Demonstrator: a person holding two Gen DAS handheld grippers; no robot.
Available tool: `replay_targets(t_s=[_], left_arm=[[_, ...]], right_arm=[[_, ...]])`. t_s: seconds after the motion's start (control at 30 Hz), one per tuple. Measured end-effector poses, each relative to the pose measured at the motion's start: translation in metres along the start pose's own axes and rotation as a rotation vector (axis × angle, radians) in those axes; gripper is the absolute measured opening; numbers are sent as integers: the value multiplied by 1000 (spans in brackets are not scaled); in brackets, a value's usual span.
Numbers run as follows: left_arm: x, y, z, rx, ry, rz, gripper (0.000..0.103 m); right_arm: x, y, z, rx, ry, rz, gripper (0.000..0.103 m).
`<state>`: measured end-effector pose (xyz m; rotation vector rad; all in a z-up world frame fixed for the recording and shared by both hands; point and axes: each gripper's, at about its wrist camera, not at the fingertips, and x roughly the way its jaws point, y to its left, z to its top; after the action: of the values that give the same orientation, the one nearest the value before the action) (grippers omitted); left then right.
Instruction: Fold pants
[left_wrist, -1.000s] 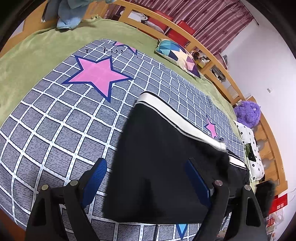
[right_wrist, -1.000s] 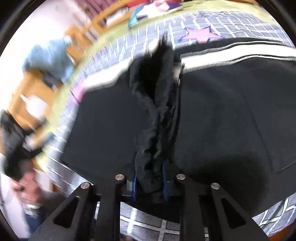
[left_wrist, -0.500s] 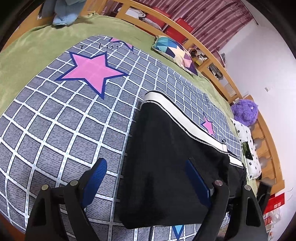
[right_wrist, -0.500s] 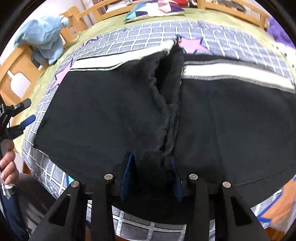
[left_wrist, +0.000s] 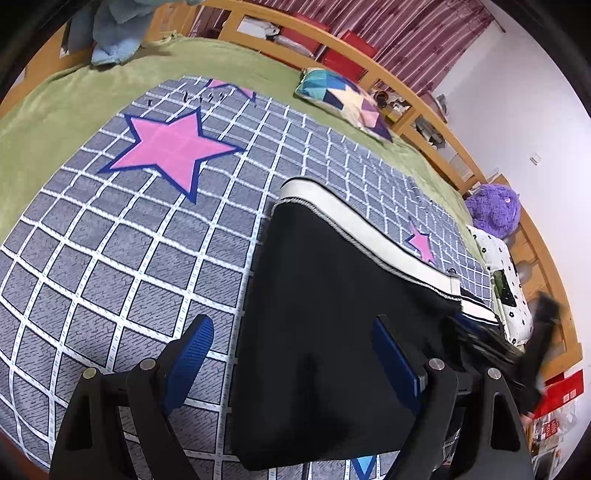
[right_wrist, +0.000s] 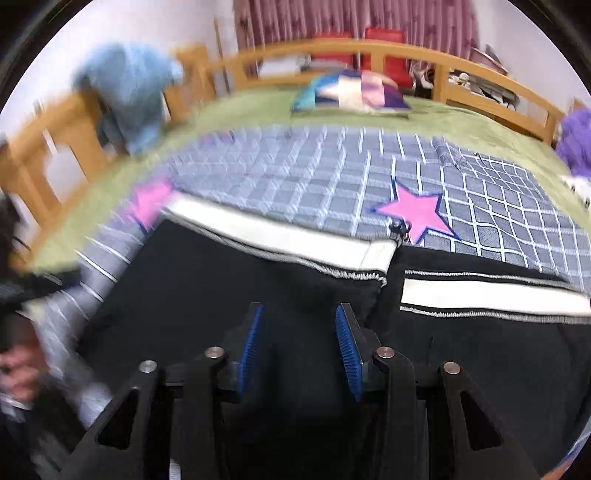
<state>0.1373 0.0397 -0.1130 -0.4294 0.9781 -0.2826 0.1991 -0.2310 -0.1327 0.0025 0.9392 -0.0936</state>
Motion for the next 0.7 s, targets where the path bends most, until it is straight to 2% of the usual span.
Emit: replay_targets(t_s=[0.03,0.07,0.1,0.17,0.23,0.3,0.33,0.4,0.5,0.57,0.63,0.7], left_arm=[[3,2,0,-6,10,0,86],[5,2,-1,-10,19,0,86],[8,3,0,-10,28,3,86],[13,3,0,4,36,20,86],[18,0,1,20,41,50,86],[25,-4,0,37,53,54,86],[27,-5,-1,47,60,58,86],[36,-11,-5,84,86,82,86],[51,-12,-18,134,179,178,84],[42,-12,-29,137,166,173,84],[28,-12,-37,152,156,156,85],[9,-7,-44,168,136,188,86]], right_arm=[[15,-12,-4,54,37,-24,30],[25,-27,-10,110,61,-8,14],[27,-43,-11,199,58,44,5],[15,-61,-6,276,52,126,5],[-2,-74,-9,328,15,137,9],[-25,-87,-13,361,-39,64,33],[-33,-91,-15,365,-59,62,37],[-54,-104,-26,370,-85,70,40],[-79,-120,-51,364,-84,15,44],[-81,-131,-63,386,-69,-13,45],[-94,-144,-84,411,-59,3,45],[-106,-150,-98,442,-66,22,45]])
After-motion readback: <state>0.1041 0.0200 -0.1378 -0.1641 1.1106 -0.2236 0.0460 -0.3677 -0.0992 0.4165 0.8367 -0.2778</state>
